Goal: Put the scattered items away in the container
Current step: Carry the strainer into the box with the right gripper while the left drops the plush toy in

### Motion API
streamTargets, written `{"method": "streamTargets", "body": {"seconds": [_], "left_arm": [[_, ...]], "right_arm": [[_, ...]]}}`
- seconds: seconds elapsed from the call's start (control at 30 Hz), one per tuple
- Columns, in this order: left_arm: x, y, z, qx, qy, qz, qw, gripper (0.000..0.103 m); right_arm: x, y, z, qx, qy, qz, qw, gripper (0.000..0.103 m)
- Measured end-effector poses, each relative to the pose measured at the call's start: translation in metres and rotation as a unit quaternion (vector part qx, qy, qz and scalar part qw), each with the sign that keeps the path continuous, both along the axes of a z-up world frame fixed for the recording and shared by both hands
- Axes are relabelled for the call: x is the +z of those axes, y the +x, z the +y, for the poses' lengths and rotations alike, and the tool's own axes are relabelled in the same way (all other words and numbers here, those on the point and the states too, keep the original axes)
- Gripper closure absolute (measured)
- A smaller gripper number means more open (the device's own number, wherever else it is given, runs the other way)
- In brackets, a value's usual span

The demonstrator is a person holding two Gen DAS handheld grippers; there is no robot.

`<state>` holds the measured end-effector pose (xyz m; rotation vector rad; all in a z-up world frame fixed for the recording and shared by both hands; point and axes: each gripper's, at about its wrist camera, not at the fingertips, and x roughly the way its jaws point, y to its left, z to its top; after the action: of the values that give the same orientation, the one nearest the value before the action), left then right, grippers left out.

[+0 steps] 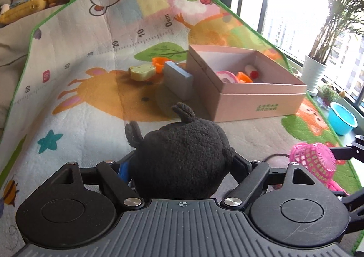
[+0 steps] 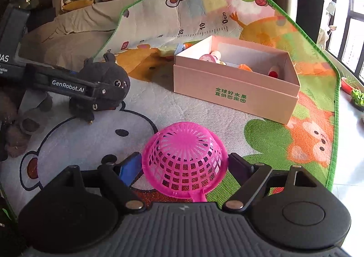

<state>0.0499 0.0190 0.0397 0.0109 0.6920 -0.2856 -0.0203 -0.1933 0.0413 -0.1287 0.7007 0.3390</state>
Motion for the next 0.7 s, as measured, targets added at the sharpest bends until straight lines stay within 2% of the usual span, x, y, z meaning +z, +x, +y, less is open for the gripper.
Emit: {"method": "streamTargets", "body": {"seconds": [0.17, 0.33, 0.5, 0.7], "left_arm": [[0.009, -0.038, -0.019, -0.043, -0.020, -0.008, 0.9988, 0.016], [0.019, -0.065, -0.036, -0.085, -0.010, -0.028, 0.9960, 0.016], [0.022, -0.072, -0.048, -0.106, 0.003, -0.038, 0.9936, 0.016], [0.031, -0.067, -0.053, -0.122, -0.001, -0.040, 0.9918, 0.016]], "right_arm": [[0.009, -0.017, -0.009, -0.018, -0.004, -0.012, 1.000, 0.020], [0.023, -0.031, -0.021, -0.034, 0.005, -0.030, 0.999, 0.020], [0.033, -0.035, -0.031, -0.054, 0.019, -0.034, 0.998, 0.020], [0.048, -0.030, -0.042, -0.065, 0.050, -0.031, 0.996, 0.020]]}}
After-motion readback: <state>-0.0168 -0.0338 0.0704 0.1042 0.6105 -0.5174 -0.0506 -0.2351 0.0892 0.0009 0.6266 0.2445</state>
